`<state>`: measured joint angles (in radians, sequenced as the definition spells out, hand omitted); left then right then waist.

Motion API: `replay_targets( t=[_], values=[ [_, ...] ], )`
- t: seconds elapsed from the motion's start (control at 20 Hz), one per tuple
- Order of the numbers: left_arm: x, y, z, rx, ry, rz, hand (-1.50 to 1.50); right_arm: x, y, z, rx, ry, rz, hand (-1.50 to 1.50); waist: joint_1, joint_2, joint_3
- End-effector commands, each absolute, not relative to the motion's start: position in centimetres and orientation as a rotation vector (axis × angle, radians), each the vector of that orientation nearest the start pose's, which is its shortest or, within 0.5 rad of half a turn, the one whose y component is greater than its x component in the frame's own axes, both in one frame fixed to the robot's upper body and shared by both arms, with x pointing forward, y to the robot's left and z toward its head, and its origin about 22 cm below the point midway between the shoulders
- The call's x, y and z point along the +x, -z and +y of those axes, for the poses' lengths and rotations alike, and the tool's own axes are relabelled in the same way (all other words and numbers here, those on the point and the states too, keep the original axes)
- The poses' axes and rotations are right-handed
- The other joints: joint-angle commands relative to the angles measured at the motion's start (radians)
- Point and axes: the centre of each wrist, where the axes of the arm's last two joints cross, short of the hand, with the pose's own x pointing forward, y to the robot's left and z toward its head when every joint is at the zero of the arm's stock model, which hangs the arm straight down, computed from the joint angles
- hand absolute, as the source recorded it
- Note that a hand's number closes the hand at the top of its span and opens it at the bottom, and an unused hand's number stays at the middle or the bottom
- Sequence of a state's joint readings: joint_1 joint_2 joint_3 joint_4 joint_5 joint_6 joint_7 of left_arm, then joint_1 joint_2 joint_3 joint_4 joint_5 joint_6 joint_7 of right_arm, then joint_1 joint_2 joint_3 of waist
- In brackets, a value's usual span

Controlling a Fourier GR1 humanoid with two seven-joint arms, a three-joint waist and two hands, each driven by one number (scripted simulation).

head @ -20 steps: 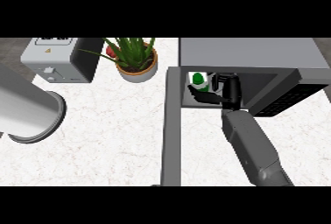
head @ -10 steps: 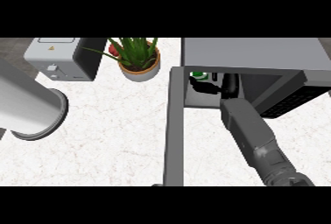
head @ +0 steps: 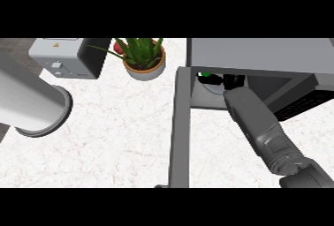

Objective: Pick up the milk, place it into the microwave and close the microwave

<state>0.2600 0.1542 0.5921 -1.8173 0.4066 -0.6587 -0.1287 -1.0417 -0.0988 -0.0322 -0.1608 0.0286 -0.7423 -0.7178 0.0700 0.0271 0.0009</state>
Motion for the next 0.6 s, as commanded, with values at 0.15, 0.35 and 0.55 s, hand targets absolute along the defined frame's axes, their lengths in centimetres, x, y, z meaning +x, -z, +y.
replay_targets(
  t=[0.15, 0.35, 0.55],
  values=[
    [14.7, -5.0, 40.4, -0.068, 0.036, -1.896, -1.5, 42.3, -0.1, -17.1, -0.955, -0.179, -1.851, 1.5, 0.011, 0.012, 0.001],
    [14.4, -4.6, 40.3, -0.08, 0.034, -1.888, -1.5, 43.5, -2.1, -18.8, -0.988, -0.129, -1.826, 1.5, 0.023, 0.015, 0.001],
    [14.2, -4.7, 40.5, -0.068, 0.044, -1.891, -1.5, 42.9, -1.2, -22.0, -0.99, -0.131, -1.805, 1.5, 0.03, 0.018, 0.003]
  ],
)
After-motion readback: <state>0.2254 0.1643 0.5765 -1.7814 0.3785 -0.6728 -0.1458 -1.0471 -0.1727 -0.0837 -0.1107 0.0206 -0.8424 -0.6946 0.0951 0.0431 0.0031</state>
